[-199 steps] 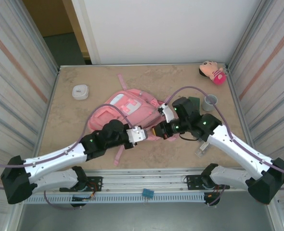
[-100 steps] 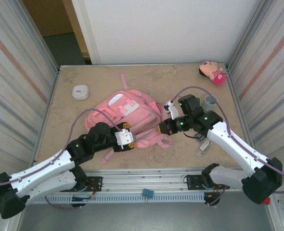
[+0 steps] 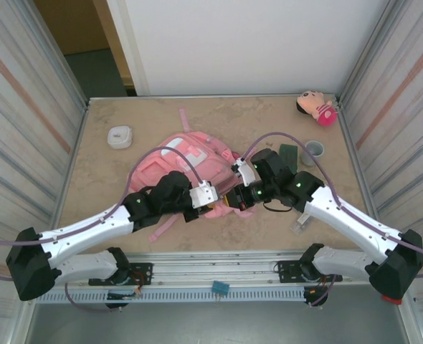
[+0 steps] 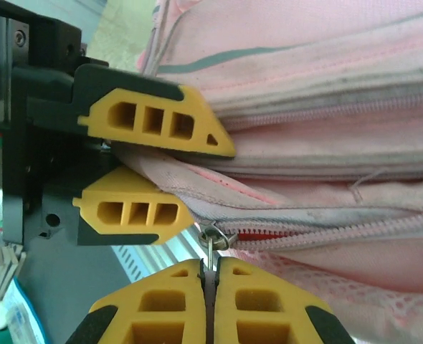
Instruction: Pack the student bag
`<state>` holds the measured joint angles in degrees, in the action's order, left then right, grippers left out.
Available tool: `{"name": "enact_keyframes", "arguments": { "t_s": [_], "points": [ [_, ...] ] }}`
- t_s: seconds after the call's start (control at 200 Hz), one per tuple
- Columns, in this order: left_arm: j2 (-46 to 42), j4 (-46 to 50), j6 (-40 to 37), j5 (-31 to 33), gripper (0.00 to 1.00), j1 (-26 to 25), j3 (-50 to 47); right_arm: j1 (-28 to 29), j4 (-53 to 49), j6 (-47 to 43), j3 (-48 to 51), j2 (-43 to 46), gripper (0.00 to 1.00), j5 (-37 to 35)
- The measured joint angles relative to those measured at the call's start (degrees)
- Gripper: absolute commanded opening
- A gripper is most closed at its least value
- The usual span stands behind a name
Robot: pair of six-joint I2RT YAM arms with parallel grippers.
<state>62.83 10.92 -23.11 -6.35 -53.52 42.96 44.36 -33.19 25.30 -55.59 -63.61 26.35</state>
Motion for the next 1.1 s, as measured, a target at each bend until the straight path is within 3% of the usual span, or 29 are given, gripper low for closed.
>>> {"name": "enact_keyframes", "arguments": {
  "t_s": [0.11, 0.215, 0.271, 0.401, 0.481, 0.571, 0.717, 0.822, 0.912, 1.022, 1.067, 1.102],
  "points": [
    [-3.41, 0.0, -3.17, -1.38, 0.1, 2.23, -0.98, 0.11, 2.14, 0.7, 1.01, 1.88, 0.0, -1.09],
    [-7.93, 3.08, -6.71, -2.29, 0.16, 4.07, -1.51, 0.81, 5.38, 1.79, 2.49, 3.34, 0.0, -1.05],
    [-9.68, 5.7, -8.0, -2.14, 0.24, 4.46, -1.42, 0.96, 6.73, 2.54, 3.32, 3.67, 0.0, -1.05],
    [-11.39, 13.92, -8.44, -0.96, 0.61, 5.66, -0.22, 1.03, 7.23, 3.8, 5.42, 3.93, 0.0, -1.07],
    [-11.72, 17.79, -6.69, -0.98, 0.75, 5.92, 0.94, 1.27, 6.8, 4.31, 5.64, 3.91, 0.0, -1.16],
    [-11.63, 19.3, -2.23, -1.4, 0.81, 5.42, 2.05, 1.49, 6.86, 4.31, 5.64, 3.85, 0.0, -1.29],
    [-8.94, 16.72, 5.2, -0.81, 0.82, 0.79, 4.28, 2.23, 7.1, 4.31, 5.64, 3.3, 0.0, -1.29],
    [-4.0, 14.58, 8.39, 0.81, 0.78, -1.9, 6.73, 2.62, 7.1, 4.31, 5.64, 2.99, 0.0, -1.27],
    [0.92, 13.62, 9.77, 2.45, 0.64, -2.16, 9.03, 2.67, 7.08, 4.28, 5.64, 2.97, 0.0, -1.27],
    [5.81, 12.7, 9.38, 3.04, 0.31, -2.16, 10.4, 2.58, 6.75, 4.26, 5.64, 2.99, 0.0, -1.9],
    [6.97, 12.11, 7.91, 2.4, 0.1, -2.4, 10.49, 2.32, 6.36, 4.26, 5.64, 2.99, 0.0, -2.4],
    [7.61, 11.43, 6.43, 1.44, 0.0, -2.67, 10.51, 1.81, 6.14, 4.26, 5.64, 2.99, 0.0, -2.58]
  ]
}}
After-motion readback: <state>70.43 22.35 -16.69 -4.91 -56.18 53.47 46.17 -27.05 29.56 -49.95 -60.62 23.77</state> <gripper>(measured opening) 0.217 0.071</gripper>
